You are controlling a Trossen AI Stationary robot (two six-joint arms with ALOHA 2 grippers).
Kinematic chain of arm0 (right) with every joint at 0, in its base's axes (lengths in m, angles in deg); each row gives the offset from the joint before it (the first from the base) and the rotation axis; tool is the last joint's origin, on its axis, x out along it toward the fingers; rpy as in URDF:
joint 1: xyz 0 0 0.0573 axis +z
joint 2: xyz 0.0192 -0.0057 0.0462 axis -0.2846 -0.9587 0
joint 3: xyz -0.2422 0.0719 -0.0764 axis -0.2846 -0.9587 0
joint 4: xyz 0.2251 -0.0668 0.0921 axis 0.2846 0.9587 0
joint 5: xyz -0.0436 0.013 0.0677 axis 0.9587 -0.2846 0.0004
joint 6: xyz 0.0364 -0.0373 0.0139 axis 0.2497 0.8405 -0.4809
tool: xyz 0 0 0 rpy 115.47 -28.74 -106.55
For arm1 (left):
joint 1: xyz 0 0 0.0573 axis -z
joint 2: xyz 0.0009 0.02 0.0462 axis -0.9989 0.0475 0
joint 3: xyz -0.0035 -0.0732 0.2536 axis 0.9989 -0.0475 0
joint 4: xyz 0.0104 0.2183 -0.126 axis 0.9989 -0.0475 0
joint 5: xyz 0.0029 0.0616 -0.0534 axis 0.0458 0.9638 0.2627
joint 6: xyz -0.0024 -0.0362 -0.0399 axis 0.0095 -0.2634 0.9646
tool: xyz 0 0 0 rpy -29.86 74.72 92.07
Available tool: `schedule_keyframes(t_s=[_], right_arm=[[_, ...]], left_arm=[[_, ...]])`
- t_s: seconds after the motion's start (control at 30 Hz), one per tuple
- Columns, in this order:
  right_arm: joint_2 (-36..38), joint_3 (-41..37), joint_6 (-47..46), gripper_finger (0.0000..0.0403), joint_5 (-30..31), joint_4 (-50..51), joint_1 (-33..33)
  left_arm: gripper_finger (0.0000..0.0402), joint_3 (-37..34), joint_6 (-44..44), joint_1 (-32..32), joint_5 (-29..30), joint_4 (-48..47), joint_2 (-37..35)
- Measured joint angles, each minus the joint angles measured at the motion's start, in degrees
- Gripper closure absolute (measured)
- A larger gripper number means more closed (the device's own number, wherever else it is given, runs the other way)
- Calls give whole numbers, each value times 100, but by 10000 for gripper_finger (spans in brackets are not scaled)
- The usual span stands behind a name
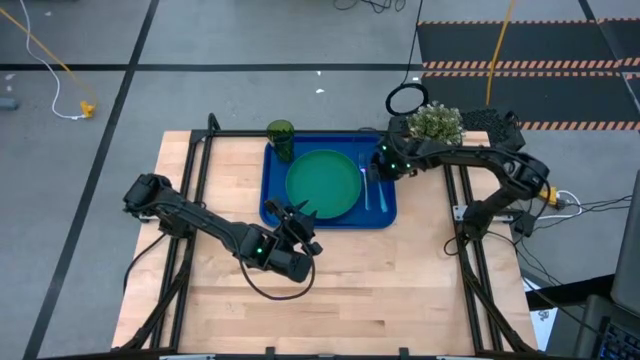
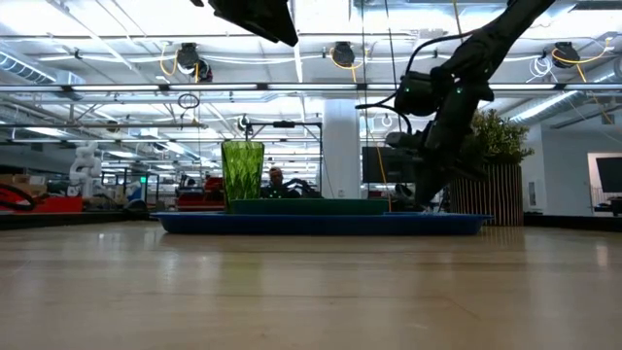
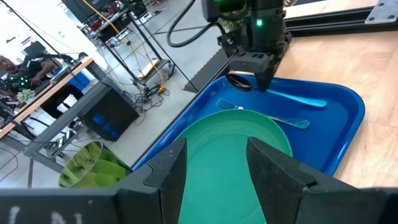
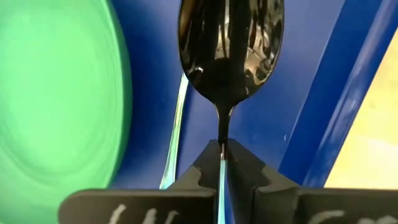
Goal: Pick and place plate/cup/fork/spoon on tray
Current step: Put the spoon beside the blue fork
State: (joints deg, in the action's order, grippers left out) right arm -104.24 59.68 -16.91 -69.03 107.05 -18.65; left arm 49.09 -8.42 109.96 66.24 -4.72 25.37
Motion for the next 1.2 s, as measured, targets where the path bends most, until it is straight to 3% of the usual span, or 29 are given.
schedule_keyframes(t_s=[0.4, 1.2], right_arm=[[-49, 224, -44, 401, 472, 215, -113], [-49, 213, -405, 401, 667, -47, 104]], left_arm=[[231, -2, 2, -4, -7, 0, 0], [231, -2, -2, -4, -13, 0, 0]])
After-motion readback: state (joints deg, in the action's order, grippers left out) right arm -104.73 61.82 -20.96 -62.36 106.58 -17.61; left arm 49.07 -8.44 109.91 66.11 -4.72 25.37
